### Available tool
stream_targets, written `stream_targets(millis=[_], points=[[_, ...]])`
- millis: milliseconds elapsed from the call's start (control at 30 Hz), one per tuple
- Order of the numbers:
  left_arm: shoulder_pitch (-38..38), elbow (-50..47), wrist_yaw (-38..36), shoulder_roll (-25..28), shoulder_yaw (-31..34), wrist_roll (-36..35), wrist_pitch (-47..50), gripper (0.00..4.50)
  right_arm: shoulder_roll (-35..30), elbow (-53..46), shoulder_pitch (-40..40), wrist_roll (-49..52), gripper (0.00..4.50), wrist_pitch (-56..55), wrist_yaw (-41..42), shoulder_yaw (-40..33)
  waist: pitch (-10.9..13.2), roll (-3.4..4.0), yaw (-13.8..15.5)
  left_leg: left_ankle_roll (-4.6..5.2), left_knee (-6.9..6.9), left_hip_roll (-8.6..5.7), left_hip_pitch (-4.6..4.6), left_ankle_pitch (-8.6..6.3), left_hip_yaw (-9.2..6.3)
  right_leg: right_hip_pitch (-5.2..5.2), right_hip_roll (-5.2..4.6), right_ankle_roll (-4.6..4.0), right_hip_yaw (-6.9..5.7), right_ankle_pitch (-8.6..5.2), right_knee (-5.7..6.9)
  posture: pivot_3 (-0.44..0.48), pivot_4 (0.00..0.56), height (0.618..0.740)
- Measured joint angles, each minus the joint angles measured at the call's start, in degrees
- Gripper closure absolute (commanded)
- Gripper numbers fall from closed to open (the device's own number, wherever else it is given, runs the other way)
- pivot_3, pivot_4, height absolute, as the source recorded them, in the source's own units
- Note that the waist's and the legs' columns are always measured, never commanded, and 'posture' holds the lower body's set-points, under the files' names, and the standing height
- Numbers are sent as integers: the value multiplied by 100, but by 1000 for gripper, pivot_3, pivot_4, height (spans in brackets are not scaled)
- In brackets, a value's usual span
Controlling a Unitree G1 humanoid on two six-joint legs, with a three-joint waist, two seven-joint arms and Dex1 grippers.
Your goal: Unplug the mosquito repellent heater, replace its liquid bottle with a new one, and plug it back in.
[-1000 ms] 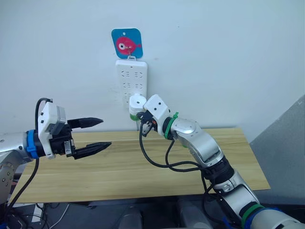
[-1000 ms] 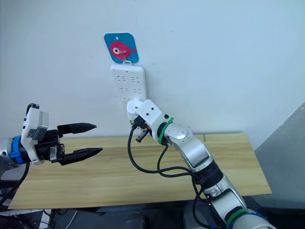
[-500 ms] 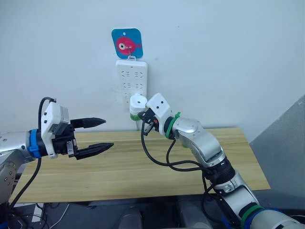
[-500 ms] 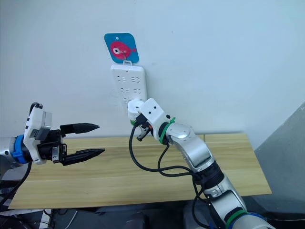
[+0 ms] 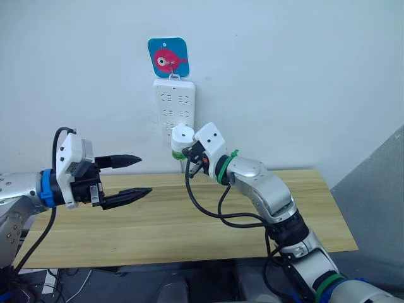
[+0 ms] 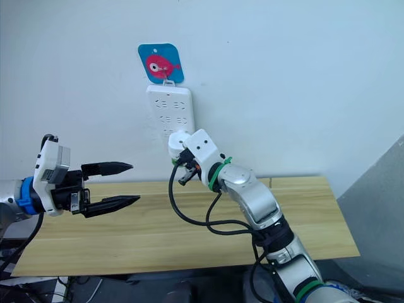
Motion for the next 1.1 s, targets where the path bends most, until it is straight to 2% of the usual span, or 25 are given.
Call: stream_targets(millis=[200,367,600,767,867,1100], points=[[0,-3,57,0,-26,-1,0,0,224,25,1,2,4479,125,-274,-50,0,-1,4,-3,0,1,2,2,-2,1,4,-2,-1,1,2,21,64,736],[0,-3,64,-1,-37,-2,0,0,159,-13,1,106,4479,202,-234,-64,-3,-4,8,-5,0,1,3,3,-2,2,4,-2,-1,1,2,18,61,736],[76,84,71,-1,-46,62,131,0,-582,-757,2,429,4479,226,571,-44,-4,-3,-16,-5,-8,6,3,2,-2,0,6,-3,-2,1,-1,16,49,736],[185,421,54,-4,-48,421,-285,0,-1319,-1114,3,622,4479,166,1238,58,-19,-3,-16,-5,-6,5,3,2,0,1,6,-3,0,1,-3,21,36,736],[398,759,-81,0,-58,809,-808,0,-2049,-1470,55,684,3895,26,1800,130,-26,-4,-6,-5,-7,3,3,2,1,1,3,-3,-1,1,-5,22,33,736],[727,1349,-467,115,38,1290,-1656,0,-4113,-1828,408,1073,1401,-340,3274,-366,-33,-9,32,-5,-3,0,5,2,7,5,-2,3,-1,-3,-9,29,22,736]])
